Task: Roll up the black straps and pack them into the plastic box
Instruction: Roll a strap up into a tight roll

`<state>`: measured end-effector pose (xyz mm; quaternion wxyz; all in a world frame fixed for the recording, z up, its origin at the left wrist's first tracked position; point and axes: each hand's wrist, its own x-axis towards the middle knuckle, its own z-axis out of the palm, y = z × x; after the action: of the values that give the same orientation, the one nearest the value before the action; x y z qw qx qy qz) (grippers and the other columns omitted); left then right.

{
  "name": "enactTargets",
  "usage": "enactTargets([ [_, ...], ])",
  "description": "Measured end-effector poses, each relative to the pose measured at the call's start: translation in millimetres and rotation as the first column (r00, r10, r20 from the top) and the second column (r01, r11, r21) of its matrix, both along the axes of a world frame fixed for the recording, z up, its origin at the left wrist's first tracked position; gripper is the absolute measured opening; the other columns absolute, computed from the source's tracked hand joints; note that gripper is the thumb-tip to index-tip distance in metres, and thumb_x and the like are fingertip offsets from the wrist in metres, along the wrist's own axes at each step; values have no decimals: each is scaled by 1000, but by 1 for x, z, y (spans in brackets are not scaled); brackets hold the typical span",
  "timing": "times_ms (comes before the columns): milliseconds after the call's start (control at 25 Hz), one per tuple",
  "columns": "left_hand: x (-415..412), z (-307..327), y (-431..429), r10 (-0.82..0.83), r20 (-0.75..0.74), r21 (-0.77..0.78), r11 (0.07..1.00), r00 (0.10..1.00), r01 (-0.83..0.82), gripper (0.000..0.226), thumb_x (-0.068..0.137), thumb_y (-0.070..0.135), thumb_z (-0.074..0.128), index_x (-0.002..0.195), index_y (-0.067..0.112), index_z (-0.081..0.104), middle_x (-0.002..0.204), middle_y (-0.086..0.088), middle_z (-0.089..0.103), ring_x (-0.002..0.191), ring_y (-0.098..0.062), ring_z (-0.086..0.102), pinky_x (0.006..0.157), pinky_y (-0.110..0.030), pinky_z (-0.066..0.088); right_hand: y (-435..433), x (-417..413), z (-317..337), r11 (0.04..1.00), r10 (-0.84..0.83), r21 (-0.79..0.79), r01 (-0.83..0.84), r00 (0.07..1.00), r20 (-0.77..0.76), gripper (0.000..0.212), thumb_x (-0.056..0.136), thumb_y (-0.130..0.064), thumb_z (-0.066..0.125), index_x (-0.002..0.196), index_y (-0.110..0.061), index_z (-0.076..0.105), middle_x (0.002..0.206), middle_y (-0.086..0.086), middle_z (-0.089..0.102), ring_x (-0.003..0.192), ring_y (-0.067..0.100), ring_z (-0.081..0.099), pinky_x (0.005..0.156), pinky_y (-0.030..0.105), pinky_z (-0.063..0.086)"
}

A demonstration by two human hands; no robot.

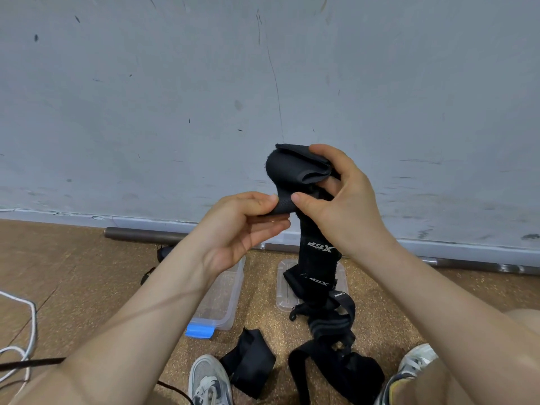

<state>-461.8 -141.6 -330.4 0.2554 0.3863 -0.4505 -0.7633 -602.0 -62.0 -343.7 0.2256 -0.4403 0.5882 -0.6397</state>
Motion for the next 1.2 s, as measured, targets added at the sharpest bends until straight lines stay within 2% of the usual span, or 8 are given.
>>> enactTargets([
  [200, 1, 2, -1, 96, 42, -51, 994, 995, -94, 25, 82, -13, 59, 67, 6, 56, 67, -10, 66, 65, -26, 72, 69, -29, 62, -5, 12, -9, 1000, -8, -10, 7, 985, -170, 66, 77, 4, 68, 134, -25, 52, 126, -5, 49, 120, 15, 57, 99, 39, 52],
  [360, 5, 4, 0, 77, 54, -112, 991, 996, -70, 22, 81, -16, 61, 74, 5, 65, 73, -9, 65, 62, -24, 71, 57, -22, 58, -8, 11, -4, 998, -23, 43, 34, 973, -228, 67, 74, -2, 73, 134, -23, 53, 124, -6, 51, 117, 14, 57, 99, 33, 51],
  [400, 6, 6, 0, 50, 19, -117, 992, 999, -47, 18, 77, -14, 65, 78, 4, 68, 76, -11, 66, 64, -23, 72, 58, -20, 57, -10, 7, -2, 996, -44, 68, 55, 987, -155, 67, 71, -6, 75, 133, -22, 54, 125, -3, 55, 115, 15, 60, 98, 34, 52],
  [480, 10, 5, -3, -15, -18, -262, 965, 1000, 10, 24, 65, -9, 74, 83, 8, 72, 80, -10, 69, 72, -23, 72, 67, -22, 59, -11, -1, 5, 994, -43, 103, 21, 976, 212, 69, 68, -1, 78, 131, -15, 55, 125, 9, 62, 106, 22, 67, 91, 40, 57],
  [560, 11, 4, -2, -22, 69, -517, 854, 997, 55, 31, 65, -10, 78, 85, 13, 74, 82, -6, 73, 78, -22, 71, 75, -26, 59, -8, -8, 10, 992, 28, 85, -90, 832, 554, 63, 74, 13, 73, 132, -2, 52, 125, 20, 61, 99, 29, 69, 81, 40, 61],
  [640, 10, 4, 0, 0, 76, -582, 812, 997, 44, 25, 72, -9, 76, 87, 12, 74, 79, -7, 74, 77, -22, 73, 74, -26, 59, -5, -10, 11, 986, 63, 82, -147, 775, 629, 58, 78, 16, 68, 132, 2, 51, 124, 23, 60, 98, 31, 69, 75, 36, 61],
  [960, 2, 3, 3, 56, -48, -388, 919, 997, -71, 6, 78, 2, 74, 78, 0, 69, 81, -18, 69, 73, -27, 73, 70, -25, 59, 1, -10, 12, 975, 145, 92, -204, 888, 436, 77, 73, 12, 76, 139, -14, 45, 125, 13, 62, 104, 25, 70, 83, 41, 60],
  [1200, 1, 2, 2, 45, -31, -358, 932, 999, -53, 19, 81, 0, 73, 68, 9, 61, 74, -12, 64, 62, -25, 68, 59, -21, 55, 2, -5, 10, 979, 135, 83, -186, 896, 423, 79, 70, 9, 79, 139, -13, 46, 123, 11, 63, 105, 25, 70, 89, 47, 58],
])
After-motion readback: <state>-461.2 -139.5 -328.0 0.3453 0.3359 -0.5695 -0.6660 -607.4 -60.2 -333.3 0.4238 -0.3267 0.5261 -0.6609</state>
